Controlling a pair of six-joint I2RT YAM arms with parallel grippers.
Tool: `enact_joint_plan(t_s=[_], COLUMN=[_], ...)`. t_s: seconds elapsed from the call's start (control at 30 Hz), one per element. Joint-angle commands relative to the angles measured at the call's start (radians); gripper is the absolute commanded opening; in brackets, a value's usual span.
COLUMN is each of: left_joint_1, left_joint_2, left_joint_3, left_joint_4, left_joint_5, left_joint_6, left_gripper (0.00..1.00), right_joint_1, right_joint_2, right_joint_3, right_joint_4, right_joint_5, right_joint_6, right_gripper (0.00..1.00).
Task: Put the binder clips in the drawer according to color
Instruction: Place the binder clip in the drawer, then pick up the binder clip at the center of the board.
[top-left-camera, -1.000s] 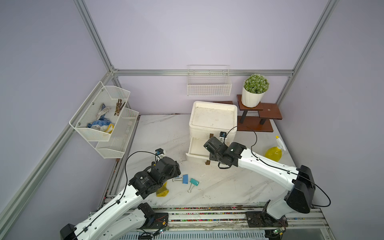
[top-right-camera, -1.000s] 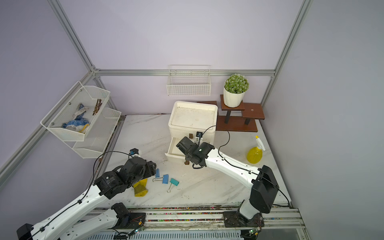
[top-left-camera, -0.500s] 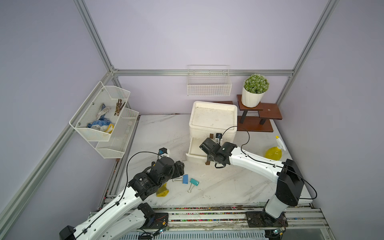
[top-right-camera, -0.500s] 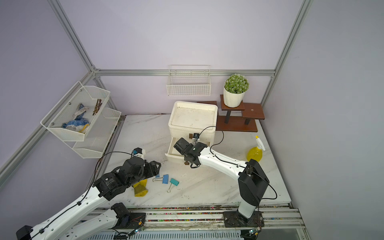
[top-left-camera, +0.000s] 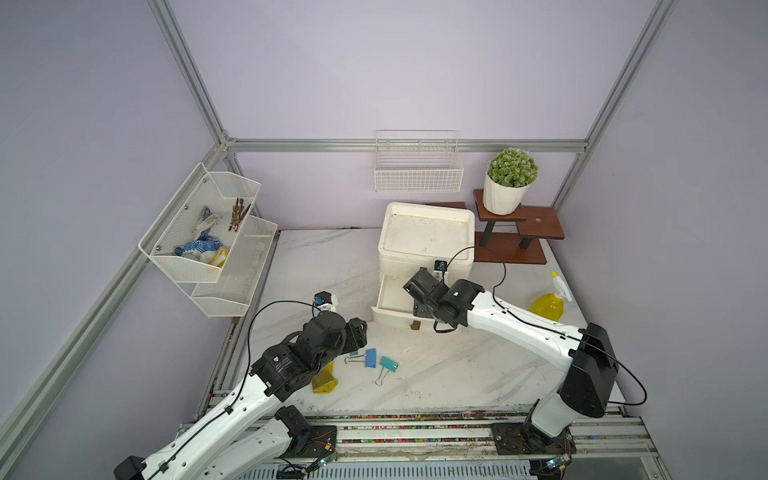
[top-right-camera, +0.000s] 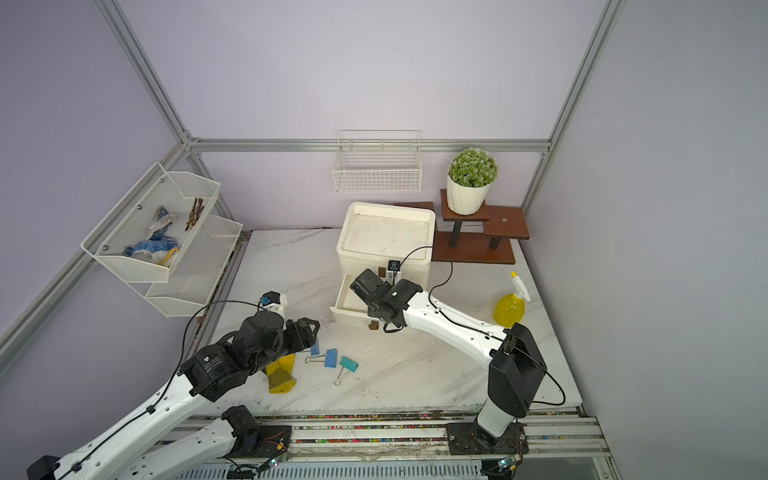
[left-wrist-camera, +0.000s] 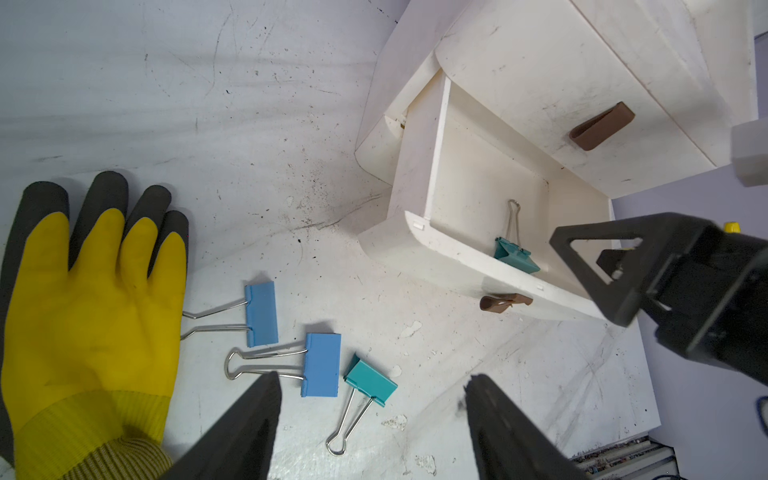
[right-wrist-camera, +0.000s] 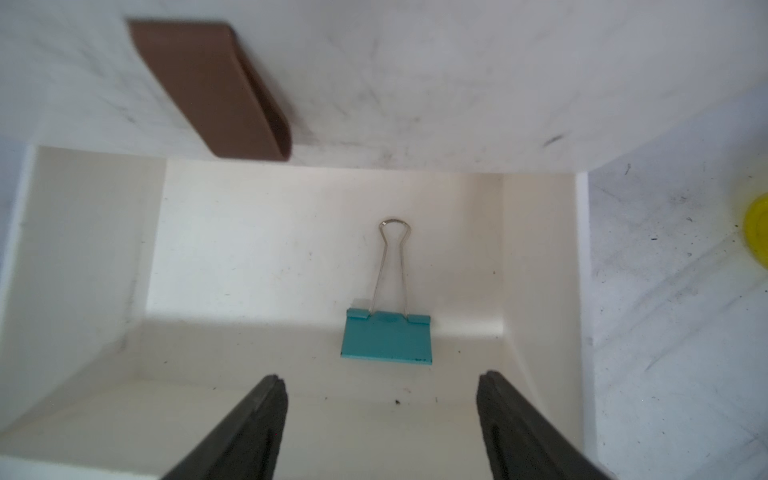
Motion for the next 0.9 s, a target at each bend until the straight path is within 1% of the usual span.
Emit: enact_joint_plan(t_s=[0.0, 0.1, 0.2, 0.27, 0.33, 0.37, 0.4, 0.43, 0.57, 0.63, 0.73, 0.77, 0.83, 0.87], left_joint_1=[0.008, 0.007, 0.007, 0.007, 0.008, 0.007, 0.008, 0.007, 0.007, 0.007, 0.007, 0.007, 0.007, 0.007], left_joint_2=[-0.016, -0.039, -0.083, -0.122, -0.155, -0.168, -0.175, -0.176, -0.157, -0.158, -0.174, -0.181, -0.192, -0.193], left_joint_3=[0.040, 0.060, 0.093, 0.109, 0.117, 0.122, 0.128, 0.135, 0.175, 0.186, 0.183, 0.178, 0.168, 0.166], left_joint_4=[-0.029, -0.087, -0.178, -0.230, -0.243, -0.245, -0.245, -0.243, -0.238, -0.235, -0.233, -0.229, -0.221, -0.219], left_joint_5=[-0.045, -0.109, -0.200, -0.257, -0.289, -0.301, -0.311, -0.317, -0.314, -0.302, -0.294, -0.291, -0.285, -0.283], left_joint_6=[0.013, 0.004, -0.028, -0.055, -0.061, -0.061, -0.061, -0.057, -0.047, -0.052, -0.068, -0.071, -0.073, -0.071], left_gripper=[0.74, 0.75, 0.75, 0.75, 0.75, 0.75, 0.75, 0.75, 0.74, 0.74, 0.73, 0.73, 0.72, 0.72], right_joint_1=[0.049, 0.147, 0.255, 0.339, 0.389, 0.400, 0.403, 0.406, 0.409, 0.406, 0.391, 0.377, 0.343, 0.334], right_joint_2=[-0.067, -0.058, 0.024, 0.087, 0.141, 0.172, 0.199, 0.218, 0.236, 0.240, 0.246, 0.256, 0.279, 0.288], right_joint_3=[0.037, 0.052, 0.097, 0.130, 0.128, 0.122, 0.110, 0.100, 0.034, 0.024, -0.001, -0.008, 0.001, -0.004], right_joint_4=[-0.030, -0.048, -0.104, -0.135, -0.129, -0.130, -0.121, -0.119, -0.038, -0.069, -0.069, -0.061, -0.048, -0.008], right_joint_5=[-0.017, -0.014, -0.059, -0.074, -0.131, -0.183, -0.243, -0.276, -0.355, -0.362, -0.310, -0.311, -0.325, -0.318], right_joint_6=[0.064, 0.204, 0.387, 0.513, 0.622, 0.680, 0.710, 0.744, 0.849, 0.922, 0.999, 1.009, 0.990, 0.957], right_gripper=[0.79, 0.78, 0.78, 0.76, 0.77, 0.78, 0.77, 0.76, 0.77, 0.79, 0.90, 0.93, 0.96, 0.96])
